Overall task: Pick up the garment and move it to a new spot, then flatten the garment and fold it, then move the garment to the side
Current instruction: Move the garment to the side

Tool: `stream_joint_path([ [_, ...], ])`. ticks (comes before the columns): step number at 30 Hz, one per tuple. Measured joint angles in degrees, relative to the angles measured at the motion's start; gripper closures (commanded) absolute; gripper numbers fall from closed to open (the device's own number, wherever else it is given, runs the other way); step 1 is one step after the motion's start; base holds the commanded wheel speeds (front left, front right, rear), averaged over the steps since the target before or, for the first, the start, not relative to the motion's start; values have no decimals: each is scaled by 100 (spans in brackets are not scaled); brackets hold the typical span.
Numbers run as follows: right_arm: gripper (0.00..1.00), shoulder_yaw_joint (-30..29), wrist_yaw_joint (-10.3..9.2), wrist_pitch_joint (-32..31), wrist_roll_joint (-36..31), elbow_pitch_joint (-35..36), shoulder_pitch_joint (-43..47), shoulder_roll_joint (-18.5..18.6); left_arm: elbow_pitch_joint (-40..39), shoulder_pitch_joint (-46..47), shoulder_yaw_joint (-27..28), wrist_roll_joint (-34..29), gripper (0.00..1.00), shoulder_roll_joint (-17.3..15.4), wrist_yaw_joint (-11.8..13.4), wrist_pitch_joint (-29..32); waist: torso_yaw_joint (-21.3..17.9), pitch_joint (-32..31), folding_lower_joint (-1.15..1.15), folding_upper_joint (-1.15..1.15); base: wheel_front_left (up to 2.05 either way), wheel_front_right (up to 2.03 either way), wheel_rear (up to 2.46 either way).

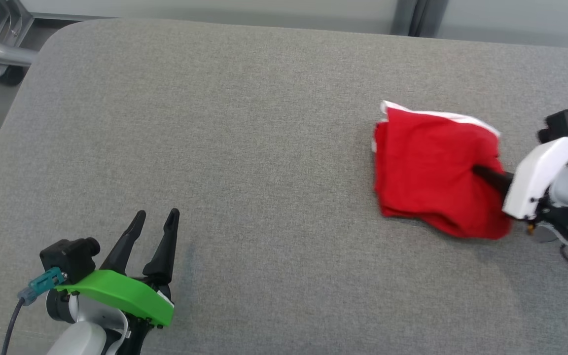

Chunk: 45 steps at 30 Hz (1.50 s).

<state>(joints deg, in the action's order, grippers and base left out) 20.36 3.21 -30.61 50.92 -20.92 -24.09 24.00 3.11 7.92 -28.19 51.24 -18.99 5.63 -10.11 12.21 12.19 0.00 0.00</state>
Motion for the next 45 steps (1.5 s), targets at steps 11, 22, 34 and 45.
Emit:
stream_joint_path([
  [11,100,-543,-635,-1189,-359,45,-383,1691,-238,-6,-14,-1,0,-69,1,56,-94,172,0,0,0,0,0],
  [22,100,-512,-743,-1957,-658,267,-379,2477,-356,-2,38,-1,0,-85,48,58,-82,500,0,0,0,0,0],
  [34,80,-760,-944,-2079,-916,272,-65,2875,-361,9,52,-1,0,-97,49,108,-214,688,0,0,0,0,0],
  [45,0,-719,-994,-1298,-1366,222,367,2513,-342,77,46,-2,0,-90,51,143,-374,756,0,0,0,0,0],
])
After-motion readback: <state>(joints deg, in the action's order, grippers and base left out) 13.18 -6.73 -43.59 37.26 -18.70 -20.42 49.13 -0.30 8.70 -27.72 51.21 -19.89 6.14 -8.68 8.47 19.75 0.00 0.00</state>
